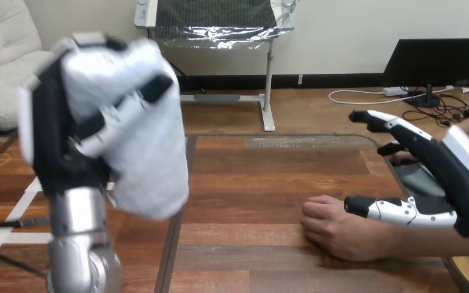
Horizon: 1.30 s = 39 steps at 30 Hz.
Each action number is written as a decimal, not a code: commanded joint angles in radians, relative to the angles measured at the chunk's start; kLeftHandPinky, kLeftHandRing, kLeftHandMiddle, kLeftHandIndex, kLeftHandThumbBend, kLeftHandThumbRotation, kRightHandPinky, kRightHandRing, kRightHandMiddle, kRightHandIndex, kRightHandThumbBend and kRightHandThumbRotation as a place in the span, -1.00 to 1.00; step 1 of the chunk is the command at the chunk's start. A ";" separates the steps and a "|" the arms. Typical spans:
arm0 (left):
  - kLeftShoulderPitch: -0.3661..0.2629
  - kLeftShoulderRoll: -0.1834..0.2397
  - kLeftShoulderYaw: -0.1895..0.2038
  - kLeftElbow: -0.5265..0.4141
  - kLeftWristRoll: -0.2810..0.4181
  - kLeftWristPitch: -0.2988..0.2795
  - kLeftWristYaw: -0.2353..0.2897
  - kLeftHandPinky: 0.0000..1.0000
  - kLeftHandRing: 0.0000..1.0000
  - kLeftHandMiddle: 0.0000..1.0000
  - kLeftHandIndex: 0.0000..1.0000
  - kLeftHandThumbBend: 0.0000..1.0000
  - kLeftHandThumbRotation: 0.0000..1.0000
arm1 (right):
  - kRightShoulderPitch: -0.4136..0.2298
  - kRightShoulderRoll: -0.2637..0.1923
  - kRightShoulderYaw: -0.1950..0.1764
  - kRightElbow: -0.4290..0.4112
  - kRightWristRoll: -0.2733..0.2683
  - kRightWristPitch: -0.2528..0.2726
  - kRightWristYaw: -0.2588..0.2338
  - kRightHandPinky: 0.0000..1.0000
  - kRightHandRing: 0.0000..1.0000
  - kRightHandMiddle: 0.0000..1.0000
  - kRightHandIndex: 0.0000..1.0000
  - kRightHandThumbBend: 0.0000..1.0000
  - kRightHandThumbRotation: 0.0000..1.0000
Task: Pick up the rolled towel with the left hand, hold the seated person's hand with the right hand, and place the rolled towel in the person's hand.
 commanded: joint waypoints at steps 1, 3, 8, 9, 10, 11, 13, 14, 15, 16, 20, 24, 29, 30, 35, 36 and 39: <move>-0.091 -0.020 0.022 -0.044 -0.017 -0.035 -0.023 -0.57 -0.41 -0.28 -0.25 0.16 -1.00 | -0.083 -0.064 -0.018 0.018 -0.010 -0.008 0.030 0.49 0.78 0.82 0.78 0.76 0.03; -0.097 -0.023 0.029 -0.032 -0.020 -0.040 -0.027 -0.57 -0.41 -0.28 -0.25 0.17 -1.00 | -0.091 -0.083 -0.016 0.032 -0.019 -0.007 0.042 0.49 0.78 0.82 0.78 0.76 0.01; -0.108 -0.030 0.045 -0.008 -0.007 -0.051 -0.027 -0.56 -0.40 -0.26 -0.25 0.22 -1.00 | -0.107 -0.112 -0.012 0.061 -0.033 -0.011 0.060 0.49 0.76 0.79 0.78 0.79 -0.01; -0.109 -0.032 0.047 -0.007 -0.006 -0.052 -0.028 -0.56 -0.40 -0.26 -0.25 0.23 -1.00 | -0.109 -0.114 -0.012 0.064 -0.033 -0.012 0.062 0.49 0.76 0.78 0.78 0.79 -0.02; -0.112 -0.033 0.051 0.000 -0.001 -0.056 -0.028 -0.56 -0.40 -0.25 -0.24 0.24 -1.00 | -0.113 -0.121 -0.010 0.073 -0.037 -0.016 0.067 0.49 0.75 0.77 0.78 0.80 -0.02; -0.115 -0.034 0.054 0.005 0.003 -0.060 -0.028 -0.55 -0.40 -0.25 -0.24 0.25 -1.00 | -0.117 -0.127 -0.008 0.080 -0.039 -0.018 0.071 0.49 0.75 0.77 0.78 0.80 -0.02; -0.124 -0.033 0.062 0.025 0.009 -0.072 -0.030 -0.55 -0.40 -0.25 -0.24 0.26 -1.00 | -0.129 -0.144 -0.003 0.101 -0.047 -0.025 0.085 0.50 0.74 0.76 0.77 0.81 -0.03; -0.126 -0.033 0.064 0.029 0.010 -0.075 -0.031 -0.55 -0.39 -0.24 -0.24 0.27 -1.00 | -0.132 -0.148 -0.001 0.106 -0.049 -0.027 0.088 0.51 0.74 0.76 0.77 0.81 -0.03; -0.131 -0.032 0.067 0.038 0.004 -0.080 -0.036 -0.55 -0.39 -0.24 -0.24 0.27 -1.00 | -0.135 -0.157 0.001 0.111 -0.051 -0.020 0.098 0.51 0.74 0.75 0.77 0.81 -0.03; -0.133 -0.033 0.069 0.044 0.000 -0.082 -0.039 -0.55 -0.39 -0.24 -0.24 0.28 -1.00 | -0.138 -0.161 0.003 0.113 -0.053 -0.014 0.104 0.52 0.74 0.75 0.77 0.81 -0.04; -0.147 -0.035 0.079 0.074 -0.011 -0.100 -0.053 -0.54 -0.38 -0.23 -0.23 0.28 -1.00 | -0.145 -0.180 0.008 0.120 -0.066 0.006 0.126 0.59 0.75 0.75 0.78 0.82 -0.06; -0.162 -0.041 0.088 0.105 -0.032 -0.111 -0.070 -0.54 -0.38 -0.23 -0.22 0.28 -1.00 | -0.158 -0.195 0.015 0.139 -0.079 0.008 0.143 0.62 0.74 0.75 0.77 0.83 -0.07; -0.171 -0.048 0.096 0.129 -0.039 -0.113 -0.079 -0.53 -0.37 -0.22 -0.22 0.29 -1.00 | -0.174 -0.205 0.022 0.162 -0.078 0.010 0.165 0.63 0.73 0.74 0.75 0.85 -0.15; -0.174 -0.048 0.098 0.137 -0.039 -0.117 -0.081 -0.53 -0.37 -0.22 -0.22 0.29 -1.00 | -0.177 -0.208 0.025 0.167 -0.078 0.015 0.172 0.63 0.73 0.73 0.75 0.86 -0.16; -0.181 -0.048 0.106 0.164 -0.027 -0.133 -0.086 -0.53 -0.37 -0.22 -0.21 0.31 -1.00 | -0.187 -0.214 0.032 0.179 -0.079 0.023 0.193 0.64 0.73 0.73 0.74 0.89 -0.19; -0.182 -0.048 0.107 0.171 -0.022 -0.138 -0.087 -0.53 -0.37 -0.22 -0.21 0.32 -1.00 | -0.188 -0.216 0.034 0.184 -0.080 0.022 0.196 0.64 0.73 0.73 0.74 0.90 -0.20; -0.186 -0.047 0.110 0.186 -0.014 -0.150 -0.092 -0.52 -0.37 -0.22 -0.21 0.33 -1.00 | -0.193 -0.218 0.038 0.193 -0.085 0.020 0.202 0.64 0.73 0.73 0.73 0.92 -0.20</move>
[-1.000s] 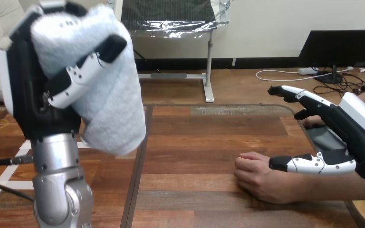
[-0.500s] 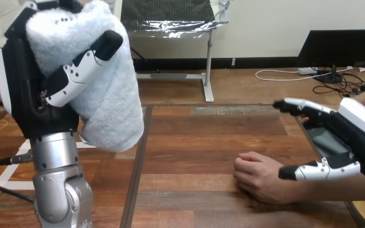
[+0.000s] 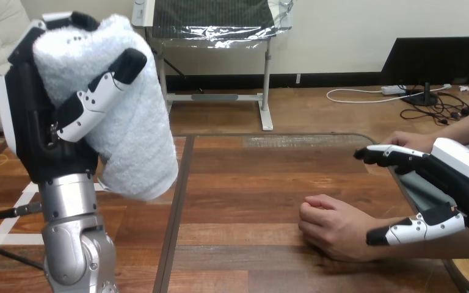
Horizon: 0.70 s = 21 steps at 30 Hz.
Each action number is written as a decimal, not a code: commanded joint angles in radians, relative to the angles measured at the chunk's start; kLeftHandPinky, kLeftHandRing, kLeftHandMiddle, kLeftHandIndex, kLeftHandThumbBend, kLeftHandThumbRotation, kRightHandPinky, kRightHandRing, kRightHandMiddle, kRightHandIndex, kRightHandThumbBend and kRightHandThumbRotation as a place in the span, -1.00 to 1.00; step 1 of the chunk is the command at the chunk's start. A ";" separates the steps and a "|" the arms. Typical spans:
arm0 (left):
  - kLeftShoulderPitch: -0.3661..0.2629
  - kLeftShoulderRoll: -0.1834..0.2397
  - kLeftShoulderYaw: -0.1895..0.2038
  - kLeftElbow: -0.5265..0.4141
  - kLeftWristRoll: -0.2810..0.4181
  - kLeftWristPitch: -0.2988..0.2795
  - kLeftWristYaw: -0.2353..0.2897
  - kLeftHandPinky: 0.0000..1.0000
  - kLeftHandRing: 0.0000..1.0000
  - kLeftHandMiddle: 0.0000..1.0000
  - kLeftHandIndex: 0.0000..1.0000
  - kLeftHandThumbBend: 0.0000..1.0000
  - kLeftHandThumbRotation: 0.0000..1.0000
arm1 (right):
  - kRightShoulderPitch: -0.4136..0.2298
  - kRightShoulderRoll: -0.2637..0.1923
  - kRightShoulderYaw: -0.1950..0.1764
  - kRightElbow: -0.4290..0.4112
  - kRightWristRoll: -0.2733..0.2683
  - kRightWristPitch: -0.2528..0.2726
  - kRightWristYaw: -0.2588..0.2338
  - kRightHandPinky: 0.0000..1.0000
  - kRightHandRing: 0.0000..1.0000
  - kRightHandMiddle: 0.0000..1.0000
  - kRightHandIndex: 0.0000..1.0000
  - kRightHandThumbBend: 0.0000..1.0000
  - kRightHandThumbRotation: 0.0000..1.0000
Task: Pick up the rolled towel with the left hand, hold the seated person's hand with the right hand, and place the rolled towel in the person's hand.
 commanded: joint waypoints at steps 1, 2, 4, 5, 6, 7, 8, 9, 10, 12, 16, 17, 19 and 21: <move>-0.088 -0.004 0.005 0.023 0.017 -0.051 -0.017 -0.52 -0.37 -0.22 -0.21 0.33 -1.00 | -0.083 -0.032 0.016 0.009 -0.004 -0.002 0.008 0.64 0.73 0.73 0.73 0.93 -0.20; -0.089 -0.004 0.006 0.026 0.018 -0.054 -0.019 -0.52 -0.37 -0.22 -0.21 0.33 -1.00 | -0.084 -0.032 0.017 0.010 -0.005 -0.002 0.009 0.64 0.73 0.73 0.73 0.94 -0.20; -0.091 -0.003 0.008 0.034 0.021 -0.060 -0.021 -0.52 -0.37 -0.23 -0.21 0.33 -1.00 | -0.086 -0.033 0.019 0.014 -0.006 0.003 0.014 0.64 0.73 0.73 0.73 0.95 -0.20; -0.092 -0.003 0.008 0.037 0.022 -0.063 -0.022 -0.52 -0.37 -0.23 -0.21 0.33 -1.00 | -0.087 -0.034 0.020 0.015 -0.006 0.007 0.017 0.64 0.73 0.73 0.73 0.95 -0.21; -0.092 -0.003 0.008 0.042 0.020 -0.066 -0.025 -0.52 -0.37 -0.23 -0.21 0.33 -1.00 | -0.088 -0.036 0.023 0.019 -0.010 0.011 0.020 0.64 0.73 0.74 0.72 0.96 -0.21; -0.093 -0.003 0.009 0.046 0.019 -0.069 -0.028 -0.52 -0.37 -0.23 -0.21 0.33 -1.00 | -0.088 -0.037 0.025 0.022 -0.013 0.013 0.022 0.65 0.73 0.74 0.72 0.97 -0.23; -0.093 -0.003 0.009 0.049 0.017 -0.071 -0.030 -0.52 -0.37 -0.23 -0.21 0.34 -1.00 | -0.089 -0.037 0.026 0.023 -0.015 0.014 0.023 0.65 0.73 0.74 0.72 0.98 -0.24; -0.094 -0.003 0.008 0.053 0.011 -0.073 -0.035 -0.52 -0.37 -0.23 -0.21 0.34 -1.00 | -0.090 -0.040 0.030 0.026 -0.022 0.016 0.025 0.66 0.73 0.74 0.72 0.98 -0.24; -0.094 -0.002 0.008 0.056 0.007 -0.075 -0.039 -0.52 -0.37 -0.22 -0.21 0.33 -1.00 | -0.092 -0.042 0.032 0.029 -0.026 0.017 0.026 0.66 0.73 0.74 0.72 0.99 -0.25; -0.095 -0.002 0.008 0.063 0.000 -0.079 -0.047 -0.52 -0.37 -0.22 -0.21 0.32 -1.00 | -0.094 -0.044 0.037 0.035 -0.035 0.018 0.028 0.66 0.73 0.74 0.72 0.99 -0.26; -0.097 -0.001 0.009 0.073 -0.006 -0.085 -0.059 -0.52 -0.37 -0.22 -0.20 0.32 -1.00 | -0.098 -0.045 0.046 0.053 -0.052 0.017 0.030 0.66 0.72 0.74 0.72 1.00 -0.26; -0.097 -0.001 0.010 0.075 -0.005 -0.086 -0.061 -0.52 -0.36 -0.22 -0.20 0.32 -1.00 | -0.099 -0.044 0.048 0.056 -0.055 0.016 0.031 0.65 0.72 0.74 0.72 1.00 -0.26; -0.096 -0.002 0.010 0.073 -0.002 -0.084 -0.060 -0.52 -0.36 -0.21 -0.20 0.32 -1.00 | -0.102 -0.044 0.055 0.072 -0.067 0.009 0.027 0.65 0.72 0.74 0.72 1.00 -0.26; -0.094 -0.004 0.010 0.072 0.000 -0.081 -0.060 -0.51 -0.36 -0.21 -0.20 0.33 -1.00 | -0.105 -0.043 0.061 0.085 -0.079 0.004 0.024 0.65 0.72 0.74 0.72 1.00 -0.26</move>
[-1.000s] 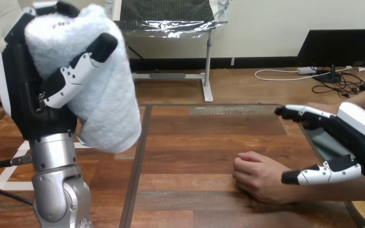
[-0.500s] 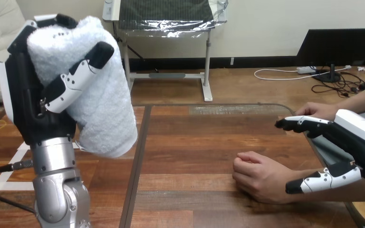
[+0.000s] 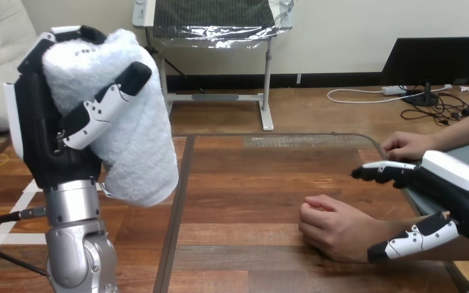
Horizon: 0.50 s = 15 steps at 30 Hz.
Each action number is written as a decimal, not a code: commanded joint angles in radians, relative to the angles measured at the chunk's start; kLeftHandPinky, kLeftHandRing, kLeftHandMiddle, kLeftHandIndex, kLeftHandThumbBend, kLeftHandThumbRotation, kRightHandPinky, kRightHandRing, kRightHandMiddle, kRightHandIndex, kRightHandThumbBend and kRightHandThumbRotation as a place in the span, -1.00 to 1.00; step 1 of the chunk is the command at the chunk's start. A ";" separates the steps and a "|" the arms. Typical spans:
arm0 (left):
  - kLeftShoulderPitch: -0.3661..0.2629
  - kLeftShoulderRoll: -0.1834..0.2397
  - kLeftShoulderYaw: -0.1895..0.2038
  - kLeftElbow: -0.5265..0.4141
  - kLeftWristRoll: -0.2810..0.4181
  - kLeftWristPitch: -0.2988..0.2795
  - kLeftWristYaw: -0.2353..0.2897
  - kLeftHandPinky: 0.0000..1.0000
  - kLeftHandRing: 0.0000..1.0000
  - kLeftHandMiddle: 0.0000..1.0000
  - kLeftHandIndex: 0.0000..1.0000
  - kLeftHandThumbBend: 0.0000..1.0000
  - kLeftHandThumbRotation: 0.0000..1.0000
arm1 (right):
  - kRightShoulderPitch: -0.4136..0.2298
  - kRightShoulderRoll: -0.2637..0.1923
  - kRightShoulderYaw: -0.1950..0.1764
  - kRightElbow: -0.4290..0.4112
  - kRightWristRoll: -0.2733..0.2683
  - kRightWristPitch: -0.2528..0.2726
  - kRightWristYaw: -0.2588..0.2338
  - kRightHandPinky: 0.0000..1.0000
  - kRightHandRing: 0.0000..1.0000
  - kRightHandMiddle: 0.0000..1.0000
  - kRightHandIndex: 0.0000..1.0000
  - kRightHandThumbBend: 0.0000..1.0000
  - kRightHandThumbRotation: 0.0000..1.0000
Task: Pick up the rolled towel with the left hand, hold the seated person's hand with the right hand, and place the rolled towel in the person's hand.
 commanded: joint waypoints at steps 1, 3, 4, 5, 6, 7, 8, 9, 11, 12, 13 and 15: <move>-0.088 -0.004 0.002 -0.008 0.001 -0.022 -0.011 -0.51 -0.36 -0.21 -0.20 0.33 -1.00 | -0.075 -0.038 0.018 0.033 -0.025 -0.015 -0.013 0.65 0.72 0.74 0.73 1.00 -0.25; -0.089 -0.003 0.002 -0.006 0.003 -0.022 -0.013 -0.51 -0.36 -0.21 -0.20 0.33 -1.00 | -0.079 -0.038 0.025 0.046 -0.038 -0.017 -0.016 0.65 0.73 0.74 0.73 1.00 -0.25; -0.089 -0.003 0.002 -0.004 0.003 -0.024 -0.014 -0.51 -0.36 -0.21 -0.20 0.33 -1.00 | -0.082 -0.039 0.028 0.051 -0.043 -0.018 -0.017 0.65 0.73 0.74 0.73 1.00 -0.25; -0.090 -0.002 0.003 -0.003 0.003 -0.025 -0.015 -0.51 -0.36 -0.21 -0.20 0.33 -1.00 | -0.084 -0.039 0.030 0.056 -0.047 -0.018 -0.018 0.66 0.73 0.74 0.73 1.00 -0.25; -0.091 -0.001 0.003 0.001 0.002 -0.029 -0.019 -0.51 -0.36 -0.21 -0.20 0.33 -1.00 | -0.087 -0.040 0.035 0.064 -0.057 -0.019 -0.021 0.66 0.73 0.74 0.73 1.00 -0.25; -0.092 -0.001 0.003 0.003 0.001 -0.031 -0.021 -0.51 -0.36 -0.21 -0.20 0.33 -1.00 | -0.089 -0.041 0.039 0.069 -0.063 -0.020 -0.023 0.66 0.73 0.73 0.73 1.00 -0.26; -0.093 -0.001 0.004 0.005 0.001 -0.033 -0.023 -0.51 -0.36 -0.21 -0.20 0.33 -1.00 | -0.091 -0.041 0.041 0.073 -0.068 -0.022 -0.024 0.66 0.73 0.73 0.73 1.00 -0.26; -0.093 -0.001 0.004 0.007 0.000 -0.032 -0.024 -0.51 -0.36 -0.21 -0.20 0.33 -1.00 | -0.094 -0.041 0.045 0.083 -0.078 -0.025 -0.028 0.67 0.73 0.73 0.73 1.00 -0.27; -0.094 -0.001 0.005 0.008 -0.002 -0.031 -0.026 -0.51 -0.36 -0.21 -0.20 0.33 -1.00 | -0.099 -0.041 0.049 0.095 -0.088 -0.031 -0.031 0.67 0.72 0.73 0.72 1.00 -0.28; -0.093 -0.001 0.005 0.007 -0.001 -0.028 -0.025 -0.50 -0.36 -0.21 -0.20 0.33 -1.00 | -0.103 -0.040 0.053 0.105 -0.097 -0.033 -0.035 0.67 0.72 0.73 0.72 1.00 -0.29; -0.093 -0.001 0.005 0.006 -0.001 -0.026 -0.024 -0.50 -0.36 -0.21 -0.20 0.33 -1.00 | -0.106 -0.040 0.056 0.112 -0.103 -0.035 -0.037 0.67 0.72 0.73 0.72 1.00 -0.31; -0.092 -0.002 0.005 0.004 0.001 -0.023 -0.022 -0.50 -0.36 -0.21 -0.20 0.33 -1.00 | -0.111 -0.038 0.061 0.125 -0.115 -0.033 -0.042 0.68 0.72 0.73 0.72 1.00 -0.33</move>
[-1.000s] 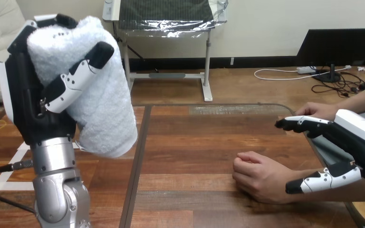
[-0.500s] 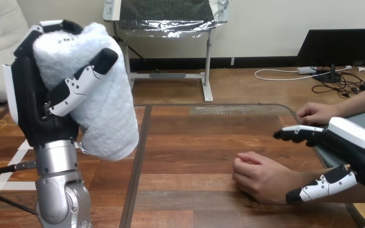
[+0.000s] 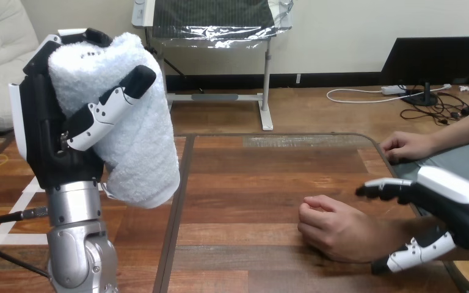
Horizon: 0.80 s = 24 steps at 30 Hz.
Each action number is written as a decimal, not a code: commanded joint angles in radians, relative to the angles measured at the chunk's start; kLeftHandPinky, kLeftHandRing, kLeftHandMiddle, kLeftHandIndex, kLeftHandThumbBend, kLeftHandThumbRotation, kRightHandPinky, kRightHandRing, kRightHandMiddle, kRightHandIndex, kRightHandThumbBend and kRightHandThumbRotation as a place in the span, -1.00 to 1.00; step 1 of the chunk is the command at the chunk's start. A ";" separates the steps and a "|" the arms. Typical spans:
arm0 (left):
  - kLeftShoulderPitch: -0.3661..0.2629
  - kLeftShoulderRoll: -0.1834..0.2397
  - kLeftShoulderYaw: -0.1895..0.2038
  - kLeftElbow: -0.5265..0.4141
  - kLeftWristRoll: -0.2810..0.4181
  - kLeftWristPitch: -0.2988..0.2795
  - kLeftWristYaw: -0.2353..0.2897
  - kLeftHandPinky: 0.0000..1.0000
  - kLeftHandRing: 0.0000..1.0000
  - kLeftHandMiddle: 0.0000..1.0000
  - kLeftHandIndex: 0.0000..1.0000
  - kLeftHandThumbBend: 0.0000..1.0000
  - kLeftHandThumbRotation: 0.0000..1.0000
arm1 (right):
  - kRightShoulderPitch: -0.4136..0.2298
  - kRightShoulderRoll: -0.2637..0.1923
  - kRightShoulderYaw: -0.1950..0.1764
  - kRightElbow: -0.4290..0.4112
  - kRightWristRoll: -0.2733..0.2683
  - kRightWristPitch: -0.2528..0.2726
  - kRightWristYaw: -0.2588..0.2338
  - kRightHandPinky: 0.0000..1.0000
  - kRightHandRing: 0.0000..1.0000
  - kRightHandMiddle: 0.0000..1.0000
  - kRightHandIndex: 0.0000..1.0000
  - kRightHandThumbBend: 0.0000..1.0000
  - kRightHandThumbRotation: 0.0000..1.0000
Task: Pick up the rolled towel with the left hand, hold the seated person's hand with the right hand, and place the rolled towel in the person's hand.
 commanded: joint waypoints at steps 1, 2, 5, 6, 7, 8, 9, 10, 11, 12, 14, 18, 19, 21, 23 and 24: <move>-0.090 -0.001 0.004 -0.012 0.002 -0.017 -0.007 -0.50 -0.36 -0.21 -0.20 0.34 -1.00 | -0.085 -0.035 0.013 0.033 -0.024 -0.015 -0.039 0.68 0.72 0.73 0.72 1.00 -0.35; -0.090 -0.001 0.004 -0.012 0.003 -0.016 -0.007 -0.50 -0.36 -0.21 -0.20 0.34 -1.00 | -0.086 -0.034 0.014 0.037 -0.027 -0.015 -0.041 0.68 0.72 0.73 0.72 1.00 -0.36; -0.089 -0.002 0.004 -0.016 0.010 -0.012 0.000 -0.50 -0.36 -0.21 -0.20 0.35 -1.00 | -0.092 -0.031 0.020 0.054 -0.040 -0.011 -0.052 0.69 0.71 0.72 0.72 1.00 -0.39; -0.088 -0.002 0.004 -0.018 0.010 -0.010 0.000 -0.50 -0.36 -0.21 -0.20 0.36 -1.00 | -0.096 -0.032 0.024 0.064 -0.050 -0.014 -0.059 0.70 0.71 0.72 0.72 1.00 -0.40; -0.087 -0.002 0.004 -0.019 0.009 -0.009 -0.001 -0.50 -0.36 -0.21 -0.20 0.36 -1.00 | -0.098 -0.033 0.026 0.071 -0.056 -0.017 -0.063 0.70 0.71 0.72 0.72 1.00 -0.40; -0.087 -0.002 0.004 -0.019 0.008 -0.009 -0.001 -0.49 -0.36 -0.21 -0.20 0.37 -1.00 | -0.101 -0.033 0.029 0.077 -0.060 -0.019 -0.067 0.70 0.71 0.72 0.72 1.00 -0.41; -0.087 -0.002 0.004 -0.021 0.009 -0.007 0.000 -0.49 -0.36 -0.21 -0.20 0.37 -1.00 | -0.106 -0.035 0.034 0.088 -0.069 -0.024 -0.072 0.70 0.71 0.71 0.72 1.00 -0.41; -0.086 -0.002 0.003 -0.023 0.009 -0.007 0.000 -0.49 -0.36 -0.21 -0.20 0.37 -1.00 | -0.109 -0.037 0.037 0.095 -0.074 -0.027 -0.076 0.70 0.71 0.71 0.72 1.00 -0.42; -0.087 -0.002 0.004 -0.022 0.009 -0.006 0.000 -0.49 -0.36 -0.21 -0.20 0.37 -1.00 | -0.112 -0.037 0.040 0.101 -0.078 -0.029 -0.079 0.70 0.71 0.71 0.72 1.00 -0.42; -0.087 -0.002 0.004 -0.022 0.009 -0.006 0.000 -0.49 -0.36 -0.21 -0.20 0.37 -1.00 | -0.114 -0.038 0.042 0.106 -0.081 -0.031 -0.081 0.70 0.71 0.71 0.72 1.00 -0.42; -0.087 0.000 0.004 -0.021 0.013 -0.008 0.002 -0.50 -0.36 -0.22 -0.20 0.37 -1.00 | -0.122 -0.041 0.051 0.120 -0.094 -0.032 -0.087 0.70 0.71 0.71 0.72 1.00 -0.45; -0.087 0.006 0.007 -0.018 0.021 -0.013 0.002 -0.50 -0.36 -0.22 -0.20 0.37 -1.00 | -0.138 -0.045 0.065 0.153 -0.120 -0.042 -0.104 0.70 0.71 0.71 0.72 1.00 -0.48; -0.086 0.007 0.007 -0.018 0.022 -0.012 0.002 -0.50 -0.36 -0.22 -0.20 0.37 -1.00 | -0.140 -0.046 0.068 0.158 -0.126 -0.042 -0.108 0.69 0.70 0.71 0.72 1.00 -0.49; -0.084 0.007 0.008 -0.022 0.024 -0.008 0.003 -0.51 -0.36 -0.22 -0.20 0.37 -1.00 | -0.146 -0.048 0.074 0.170 -0.139 -0.045 -0.117 0.69 0.70 0.70 0.71 1.00 -0.50; -0.083 0.007 0.008 -0.025 0.024 -0.005 0.005 -0.51 -0.36 -0.22 -0.20 0.37 -1.00 | -0.152 -0.049 0.079 0.182 -0.150 -0.048 -0.123 0.68 0.69 0.70 0.71 1.00 -0.51; -0.083 0.007 0.008 -0.026 0.025 -0.004 0.007 -0.51 -0.36 -0.22 -0.20 0.37 -1.00 | -0.157 -0.051 0.084 0.192 -0.156 -0.053 -0.129 0.67 0.69 0.70 0.71 1.00 -0.51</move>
